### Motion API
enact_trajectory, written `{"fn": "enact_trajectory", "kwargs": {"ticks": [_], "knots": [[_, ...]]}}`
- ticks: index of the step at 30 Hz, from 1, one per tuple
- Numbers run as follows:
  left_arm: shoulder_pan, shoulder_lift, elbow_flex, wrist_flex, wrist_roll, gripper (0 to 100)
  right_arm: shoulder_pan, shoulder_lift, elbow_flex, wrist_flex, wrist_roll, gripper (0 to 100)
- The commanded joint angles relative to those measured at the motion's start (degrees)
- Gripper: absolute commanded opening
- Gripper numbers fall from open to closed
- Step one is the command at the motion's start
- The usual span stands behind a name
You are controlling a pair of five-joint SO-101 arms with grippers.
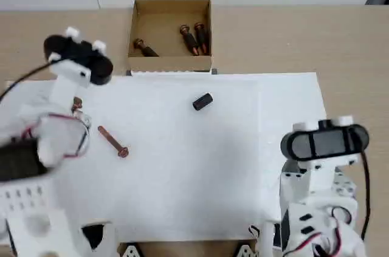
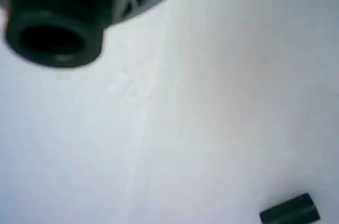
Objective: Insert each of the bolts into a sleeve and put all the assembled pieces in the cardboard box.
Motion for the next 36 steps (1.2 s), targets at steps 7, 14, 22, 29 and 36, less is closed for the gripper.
{"fn": "enact_trajectory", "kwargs": {"ticks": [7, 14, 22, 29, 36], "knots": [[0.2, -28.0, 25.4, -20.5, 12.0, 1, 0.2, -11.0, 14.7, -10.9, -2.1, 0.2], [0.3, -43.9, 40.1, -28.4, 20.2, 1, 0.0, -18.5, 26.2, -19.7, -2.5, 0.2], [0.5, -53.7, 53.0, -35.7, 25.4, 1, -0.2, -18.9, 39.5, -31.5, -2.5, 0.2], [0.5, -59.7, 64.1, -41.8, 25.5, 1, -9.6, -18.9, 48.4, -39.1, -2.5, 0.2], [0.9, -59.3, 72.4, -52.0, 37.7, 1, -15.9, -18.9, 58.6, -52.5, -2.5, 0.2]]}}
